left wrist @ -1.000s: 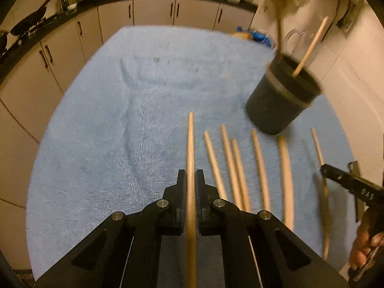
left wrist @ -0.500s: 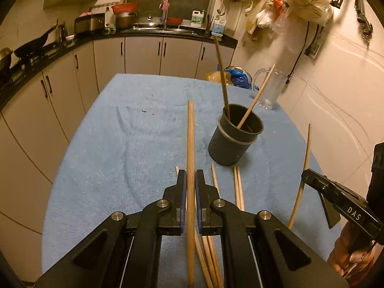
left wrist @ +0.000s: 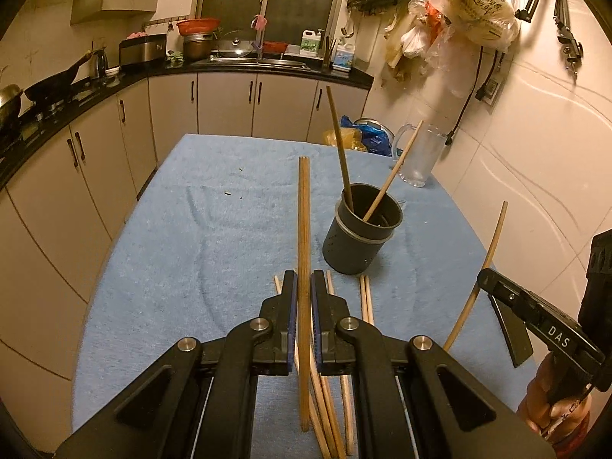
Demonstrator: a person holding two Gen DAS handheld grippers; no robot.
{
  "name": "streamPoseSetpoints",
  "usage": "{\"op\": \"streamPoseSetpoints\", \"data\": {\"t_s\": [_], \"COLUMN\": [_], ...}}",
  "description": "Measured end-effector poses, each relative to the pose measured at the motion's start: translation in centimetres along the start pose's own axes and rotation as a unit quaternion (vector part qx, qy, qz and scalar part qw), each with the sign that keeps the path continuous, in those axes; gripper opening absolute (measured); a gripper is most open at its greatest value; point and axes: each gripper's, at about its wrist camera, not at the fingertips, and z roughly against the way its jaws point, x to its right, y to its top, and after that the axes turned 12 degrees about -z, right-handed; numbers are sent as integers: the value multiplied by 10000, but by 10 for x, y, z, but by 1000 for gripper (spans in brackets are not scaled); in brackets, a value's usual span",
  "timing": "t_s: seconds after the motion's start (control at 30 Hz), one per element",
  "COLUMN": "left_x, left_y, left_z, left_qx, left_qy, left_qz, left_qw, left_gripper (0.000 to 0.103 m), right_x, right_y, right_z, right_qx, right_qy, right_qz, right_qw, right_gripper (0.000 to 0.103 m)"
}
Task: Organize utensils
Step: 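Raise the left tool's chopstick upright over the cup while the right tool carries its own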
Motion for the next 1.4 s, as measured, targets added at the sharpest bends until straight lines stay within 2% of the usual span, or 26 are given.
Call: {"op": "streamPoseSetpoints", "data": {"t_s": [0.9,1.4], "left_x": [5,13], "left_y": [20,55], "left_z": [13,24], "left_qx": [233,419], "left_qy": [20,-38], "left_qz": [-114,-247], "left_qw": [9997,9988], "left_gripper": [7,7], "right_x": [-6,-16], "right_y": [24,49], "right_z": [20,36], "right_qx": [369,632], "right_qy": [111,214], "right_qz": [-117,-132], "right_qw": [9992,9977], "right_gripper": [8,8]}}
